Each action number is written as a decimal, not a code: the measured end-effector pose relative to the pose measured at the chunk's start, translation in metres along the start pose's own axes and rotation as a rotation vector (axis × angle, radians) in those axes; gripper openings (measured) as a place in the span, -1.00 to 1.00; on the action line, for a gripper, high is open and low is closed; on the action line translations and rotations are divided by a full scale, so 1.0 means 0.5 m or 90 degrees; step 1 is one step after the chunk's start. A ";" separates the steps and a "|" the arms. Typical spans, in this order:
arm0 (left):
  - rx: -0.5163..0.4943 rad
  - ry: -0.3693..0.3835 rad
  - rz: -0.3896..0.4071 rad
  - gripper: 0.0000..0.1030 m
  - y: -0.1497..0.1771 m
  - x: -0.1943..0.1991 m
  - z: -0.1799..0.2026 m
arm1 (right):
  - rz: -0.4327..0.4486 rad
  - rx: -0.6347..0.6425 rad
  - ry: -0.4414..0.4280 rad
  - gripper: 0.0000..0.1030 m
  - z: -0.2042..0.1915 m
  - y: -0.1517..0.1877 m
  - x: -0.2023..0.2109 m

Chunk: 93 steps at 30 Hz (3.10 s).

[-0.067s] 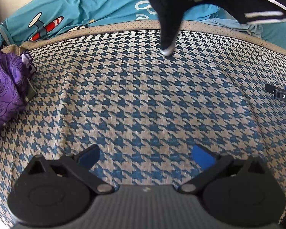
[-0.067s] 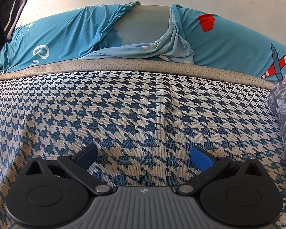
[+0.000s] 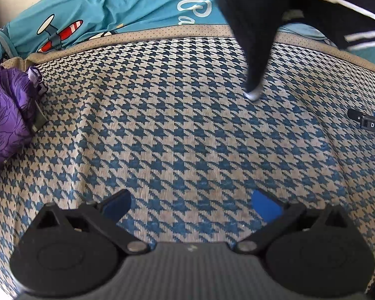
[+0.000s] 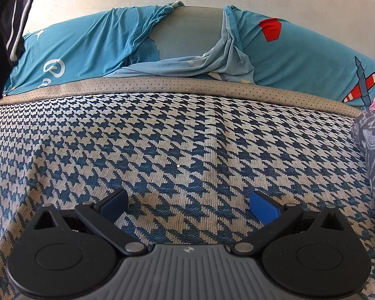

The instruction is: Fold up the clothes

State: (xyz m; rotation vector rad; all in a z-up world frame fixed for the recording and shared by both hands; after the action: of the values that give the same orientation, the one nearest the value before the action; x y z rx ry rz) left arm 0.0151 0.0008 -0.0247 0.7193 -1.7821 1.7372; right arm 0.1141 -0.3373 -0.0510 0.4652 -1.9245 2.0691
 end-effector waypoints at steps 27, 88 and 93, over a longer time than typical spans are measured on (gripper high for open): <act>0.004 0.005 -0.027 1.00 0.009 0.025 0.012 | 0.000 0.000 0.000 1.00 0.000 0.000 0.000; 0.032 0.021 -0.071 1.00 0.001 -0.028 -0.012 | 0.000 0.000 0.000 1.00 0.000 0.000 0.000; 0.023 0.000 -0.045 1.00 -0.022 -0.035 -0.016 | 0.000 0.000 0.000 1.00 0.000 0.000 0.000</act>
State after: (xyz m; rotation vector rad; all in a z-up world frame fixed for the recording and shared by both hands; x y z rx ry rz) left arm 0.0352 0.0084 -0.0292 0.7877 -1.7085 1.7264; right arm 0.1143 -0.3375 -0.0510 0.4654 -1.9245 2.0701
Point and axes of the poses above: each gripper's, at about its wrist camera, not at the fingertips, and x roughly against the way its jaws point, z to its right, y to its underside, the point moved 3 cm from there along -x, roughly the way its jaws point, and after that the axes turned 13 degrees about z, right-handed, at the moved point
